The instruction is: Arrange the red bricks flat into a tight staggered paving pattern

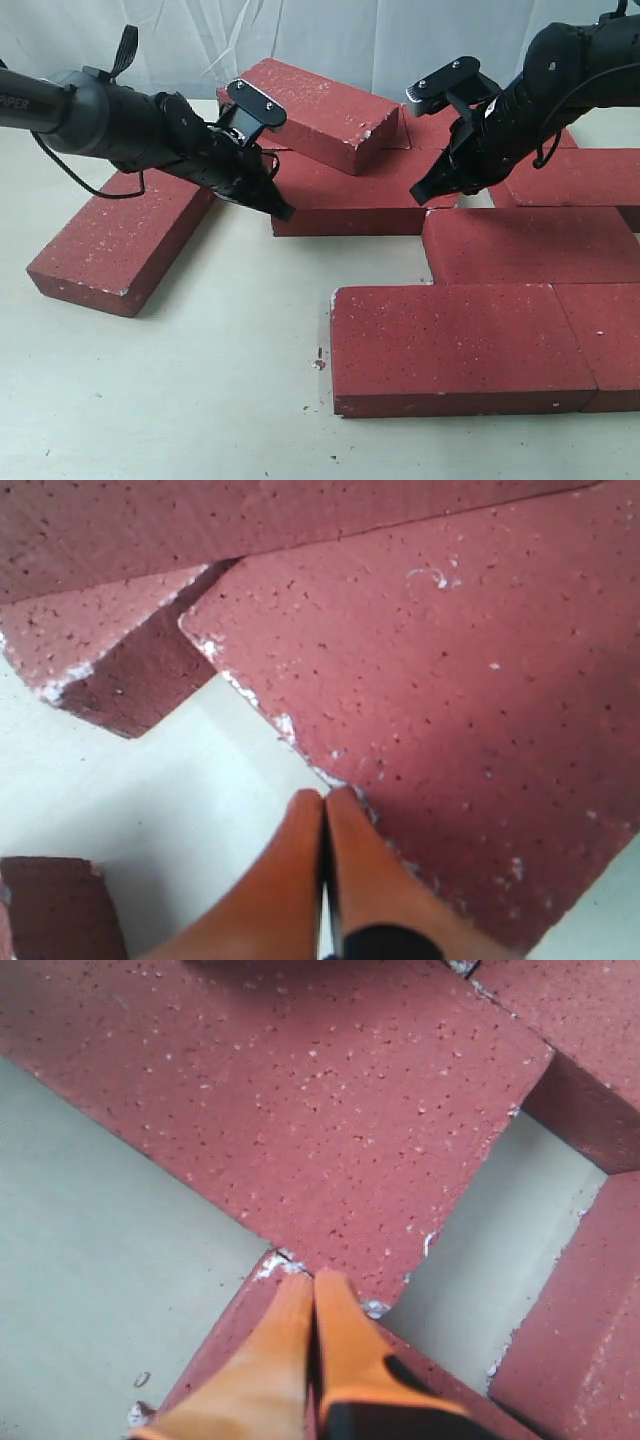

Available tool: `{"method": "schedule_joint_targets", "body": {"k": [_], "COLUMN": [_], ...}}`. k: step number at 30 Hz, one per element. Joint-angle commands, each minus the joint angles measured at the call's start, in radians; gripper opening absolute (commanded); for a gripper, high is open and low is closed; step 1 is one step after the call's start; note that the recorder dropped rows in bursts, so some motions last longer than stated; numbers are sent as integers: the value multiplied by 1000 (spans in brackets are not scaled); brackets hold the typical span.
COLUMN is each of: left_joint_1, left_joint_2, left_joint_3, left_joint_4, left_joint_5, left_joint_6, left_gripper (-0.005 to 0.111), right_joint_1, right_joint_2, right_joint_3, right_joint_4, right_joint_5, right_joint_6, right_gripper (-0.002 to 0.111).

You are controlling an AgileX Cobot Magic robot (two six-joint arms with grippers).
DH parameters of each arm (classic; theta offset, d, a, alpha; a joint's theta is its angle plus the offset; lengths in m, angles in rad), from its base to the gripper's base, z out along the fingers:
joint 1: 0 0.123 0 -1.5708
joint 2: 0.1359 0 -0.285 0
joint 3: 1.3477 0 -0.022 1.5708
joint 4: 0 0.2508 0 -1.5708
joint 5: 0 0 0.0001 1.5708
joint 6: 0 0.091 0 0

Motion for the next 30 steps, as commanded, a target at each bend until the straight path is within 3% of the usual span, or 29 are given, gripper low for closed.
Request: {"method": "schedule_joint_targets", "body": {"k": [1, 11, 14, 22, 30], "left_joint_1": [9, 104, 69, -12, -53], "left_joint_2": [-18, -45, 4, 86, 122], "left_joint_3": [0, 0, -14, -84, -106], "left_joint_4": [18, 12, 5, 5, 5], "left_joint_5": [26, 177, 122, 121, 61], "left_joint_6": [-8, -36, -36, -36, -36], "left_gripper": [0, 0, 0, 0, 0], "right_joint_1": [-6, -6, -13, -132, -134], "right_joint_2": [-5, -5, -5, -18, -18], "right_joint_3": [-3, -3, -3, -3, -3], "right_joint_4": [-4, -4, -124, -121, -98], "right_joint_5": [-3, -3, 4, -46, -57], "right_joint_6": [-3, -3, 18, 104, 104], "right_gripper": [-1, -1, -1, -1, -1]}}
